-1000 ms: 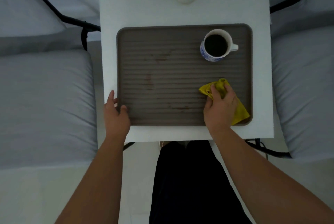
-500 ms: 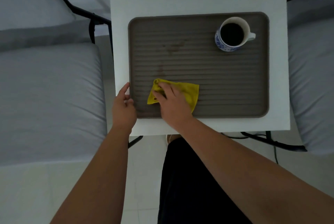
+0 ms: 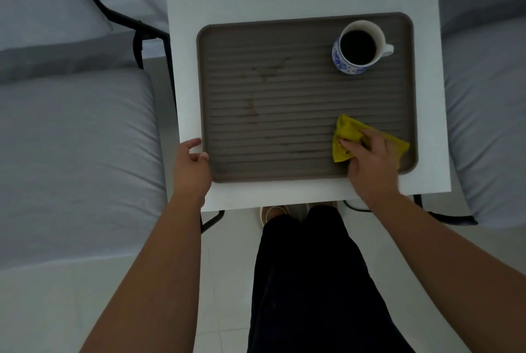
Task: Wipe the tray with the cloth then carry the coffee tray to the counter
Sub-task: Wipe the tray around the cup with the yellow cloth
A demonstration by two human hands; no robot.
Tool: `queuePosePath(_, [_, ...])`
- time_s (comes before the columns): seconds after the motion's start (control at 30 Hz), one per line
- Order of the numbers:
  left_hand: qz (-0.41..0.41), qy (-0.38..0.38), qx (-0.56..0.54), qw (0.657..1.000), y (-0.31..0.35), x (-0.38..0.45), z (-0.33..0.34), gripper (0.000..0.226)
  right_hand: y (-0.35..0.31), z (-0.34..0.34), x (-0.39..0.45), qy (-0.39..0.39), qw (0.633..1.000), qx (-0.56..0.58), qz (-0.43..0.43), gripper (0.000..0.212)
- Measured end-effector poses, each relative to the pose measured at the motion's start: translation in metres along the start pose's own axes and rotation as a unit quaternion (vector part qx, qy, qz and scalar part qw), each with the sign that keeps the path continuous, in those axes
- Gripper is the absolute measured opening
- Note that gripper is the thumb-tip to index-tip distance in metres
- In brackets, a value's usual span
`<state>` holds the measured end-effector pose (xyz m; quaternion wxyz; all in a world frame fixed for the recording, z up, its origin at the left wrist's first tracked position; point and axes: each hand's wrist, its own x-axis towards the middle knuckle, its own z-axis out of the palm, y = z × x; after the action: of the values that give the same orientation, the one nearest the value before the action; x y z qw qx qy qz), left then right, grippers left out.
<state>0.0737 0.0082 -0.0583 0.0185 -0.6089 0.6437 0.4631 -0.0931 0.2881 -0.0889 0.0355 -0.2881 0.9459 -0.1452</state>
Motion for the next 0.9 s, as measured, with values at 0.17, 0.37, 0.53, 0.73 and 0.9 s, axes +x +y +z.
queuePosePath(0.17, [-0.008,0.016,-0.019,1.0,-0.003,0.0,0.002,0.026,-0.105,0.029,0.006,-0.08,0.992,0.028,-0.096,0.038])
queuePosePath(0.37, [0.002,0.011,-0.015,1.0,-0.002,0.0,0.001,0.025,-0.163,0.041,0.017,-0.158,0.973,0.02,-0.168,0.043])
queuePosePath(0.53, [0.003,-0.002,-0.014,1.0,-0.004,0.004,-0.002,0.024,-0.076,0.025,0.007,-0.116,0.967,0.036,-0.224,0.039])
queuePosePath(0.73, [0.007,-0.007,-0.016,1.0,-0.007,0.007,-0.003,0.024,0.007,-0.009,-0.01,-0.046,0.993,0.034,-0.105,0.037])
queuePosePath(0.9, [-0.012,-0.026,-0.04,0.999,-0.007,0.008,-0.002,0.021,-0.026,0.003,-0.013,-0.02,0.995,0.037,-0.092,0.027])
